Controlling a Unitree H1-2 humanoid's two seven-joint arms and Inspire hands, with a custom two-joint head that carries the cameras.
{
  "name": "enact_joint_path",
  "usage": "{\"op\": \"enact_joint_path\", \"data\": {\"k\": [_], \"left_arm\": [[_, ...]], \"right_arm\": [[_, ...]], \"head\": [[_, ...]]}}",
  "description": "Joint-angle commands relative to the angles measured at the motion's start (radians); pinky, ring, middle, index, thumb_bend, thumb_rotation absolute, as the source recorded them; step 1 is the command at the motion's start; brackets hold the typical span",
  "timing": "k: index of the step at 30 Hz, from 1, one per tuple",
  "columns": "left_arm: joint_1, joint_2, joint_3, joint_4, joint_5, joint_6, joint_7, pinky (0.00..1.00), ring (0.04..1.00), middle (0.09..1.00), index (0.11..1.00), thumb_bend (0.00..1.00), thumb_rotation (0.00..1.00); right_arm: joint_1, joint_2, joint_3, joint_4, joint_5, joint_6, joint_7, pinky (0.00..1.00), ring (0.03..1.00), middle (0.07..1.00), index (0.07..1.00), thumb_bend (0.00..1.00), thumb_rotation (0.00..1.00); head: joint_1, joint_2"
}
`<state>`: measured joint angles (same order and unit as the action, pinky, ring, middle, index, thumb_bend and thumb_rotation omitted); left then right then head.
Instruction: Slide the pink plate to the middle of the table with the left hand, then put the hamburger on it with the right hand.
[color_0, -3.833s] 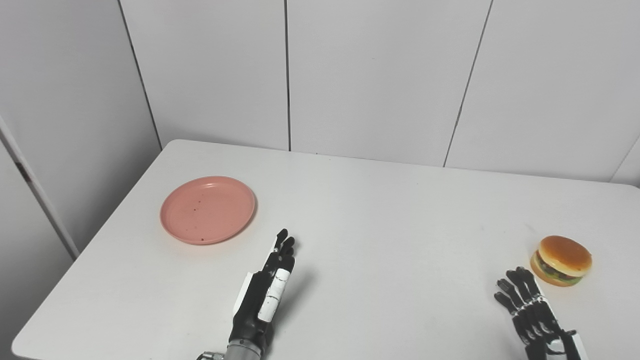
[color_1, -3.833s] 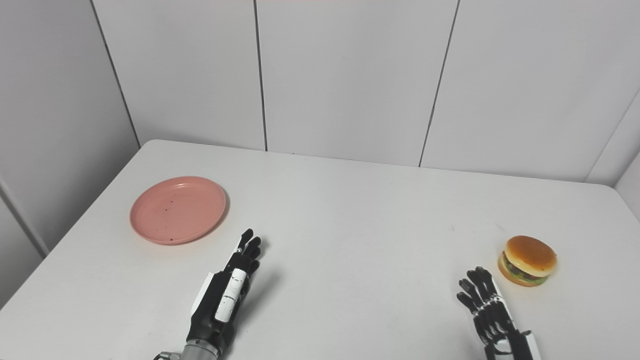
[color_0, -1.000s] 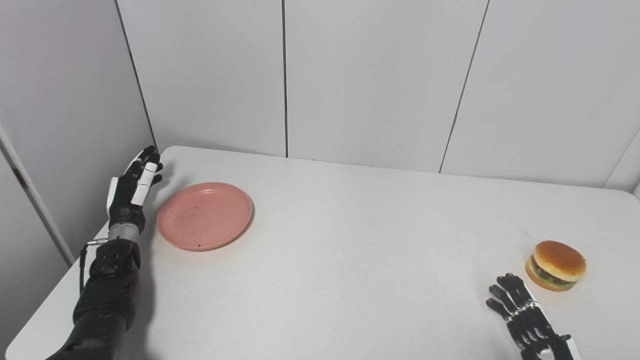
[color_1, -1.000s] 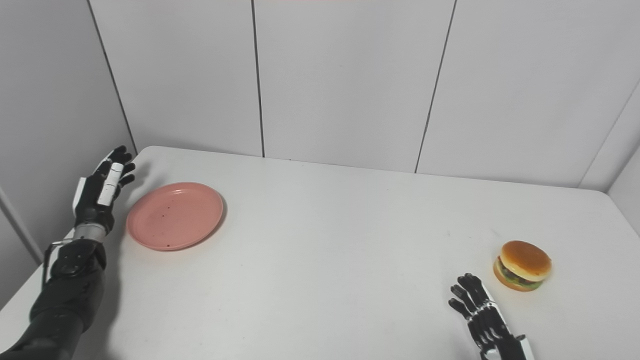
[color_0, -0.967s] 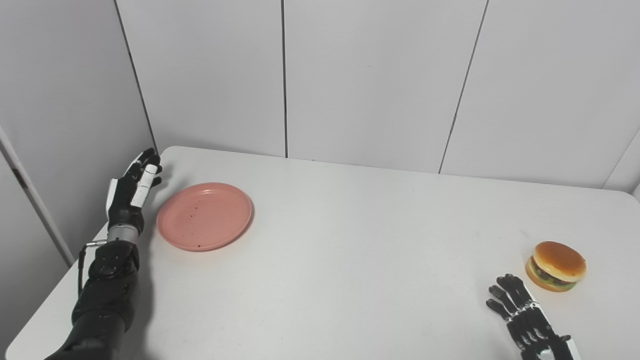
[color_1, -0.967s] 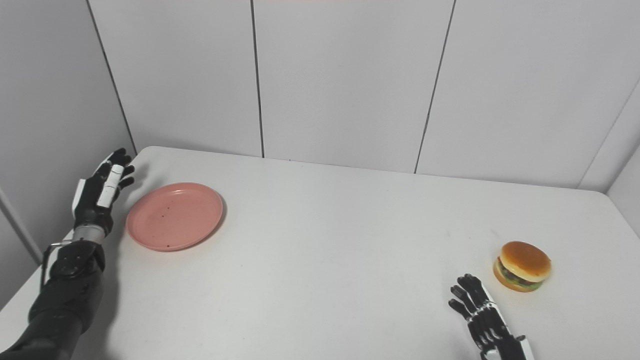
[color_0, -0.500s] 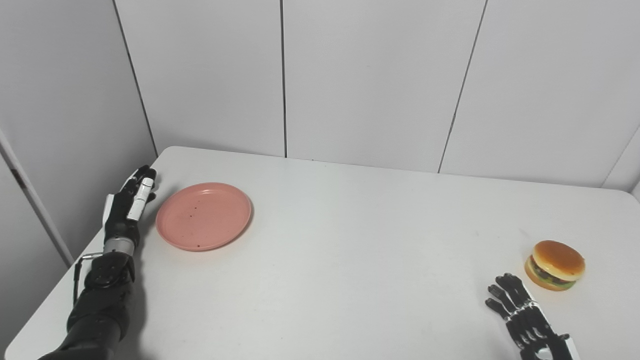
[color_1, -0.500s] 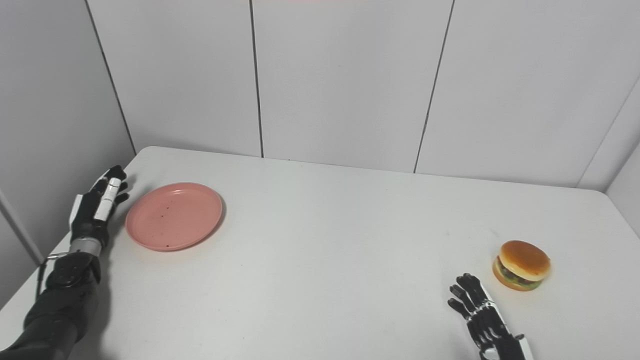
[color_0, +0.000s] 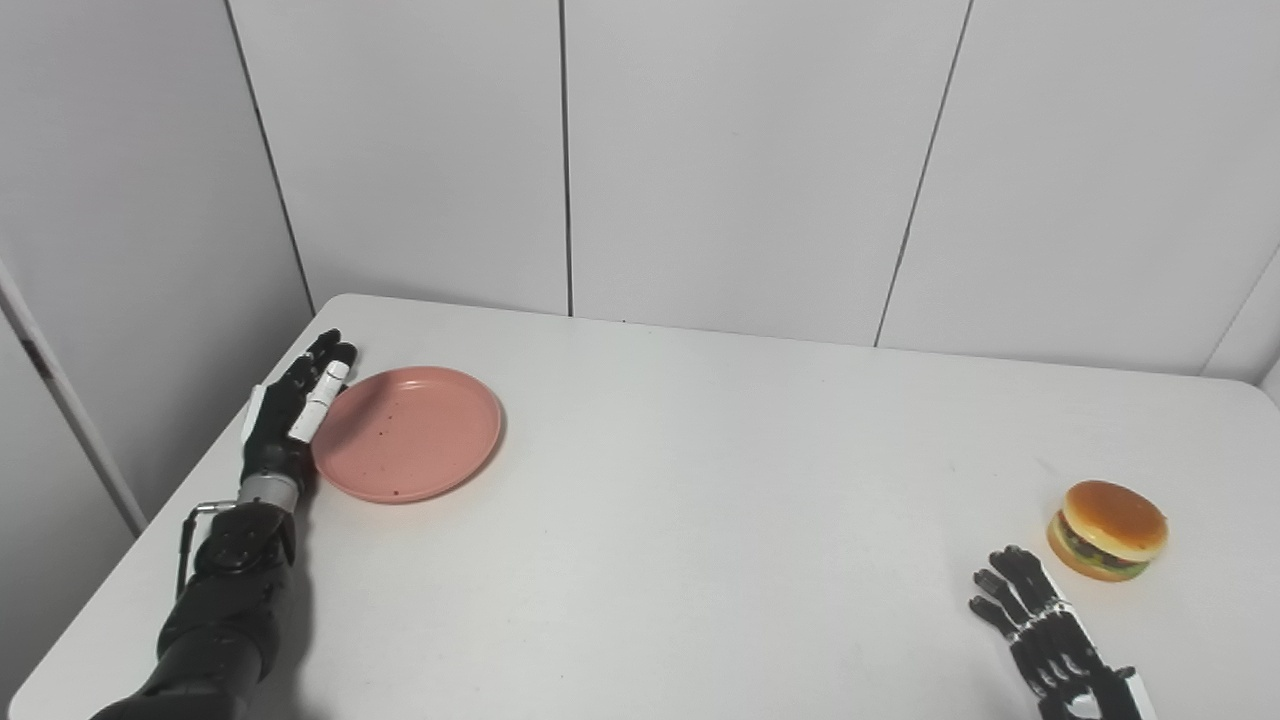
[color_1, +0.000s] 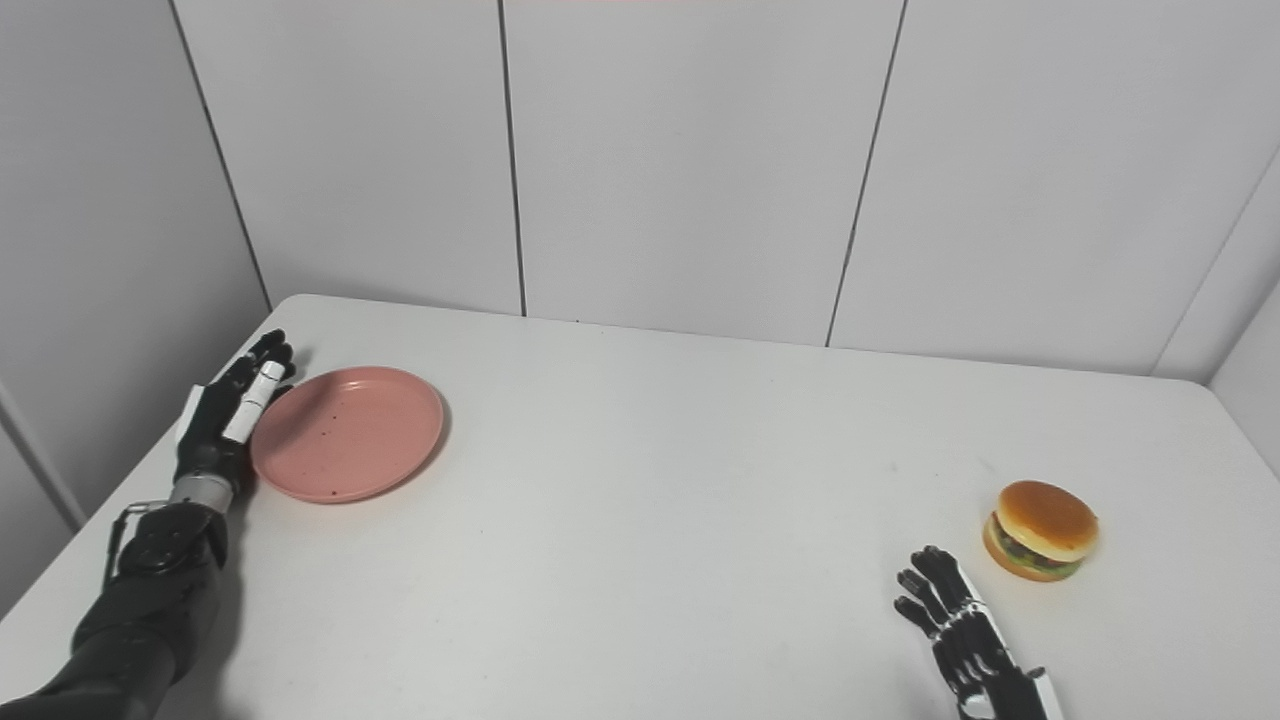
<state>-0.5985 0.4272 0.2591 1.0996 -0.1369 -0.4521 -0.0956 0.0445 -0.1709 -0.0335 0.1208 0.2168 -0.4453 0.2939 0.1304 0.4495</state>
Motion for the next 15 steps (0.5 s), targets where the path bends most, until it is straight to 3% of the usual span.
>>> {"op": "enact_joint_path", "data": {"k": [1,7,15], "left_arm": [[-0.025,-0.021,-0.013,-0.009,0.005,-0.018,-0.027,0.85,0.872,0.882,0.825,0.93,0.72],[-0.019,-0.036,-0.023,-0.020,-0.007,-0.018,-0.065,0.83,0.878,0.890,0.848,0.85,0.73],[-0.002,-0.054,-0.046,-0.056,0.024,-0.018,-0.066,0.83,0.879,0.891,0.846,0.88,0.77]], "right_arm": [[0.012,0.000,-0.002,0.090,-0.021,0.083,-0.030,0.87,0.893,0.920,0.911,0.94,0.95],[0.011,0.009,0.001,0.084,-0.021,0.092,-0.034,0.88,0.883,0.911,0.907,0.93,0.94],[0.013,0.011,0.008,0.073,-0.031,0.099,-0.046,0.88,0.882,0.913,0.911,0.92,0.95]], "head": [[0.001,0.001],[-0.009,-0.002],[-0.015,0.000]]}}
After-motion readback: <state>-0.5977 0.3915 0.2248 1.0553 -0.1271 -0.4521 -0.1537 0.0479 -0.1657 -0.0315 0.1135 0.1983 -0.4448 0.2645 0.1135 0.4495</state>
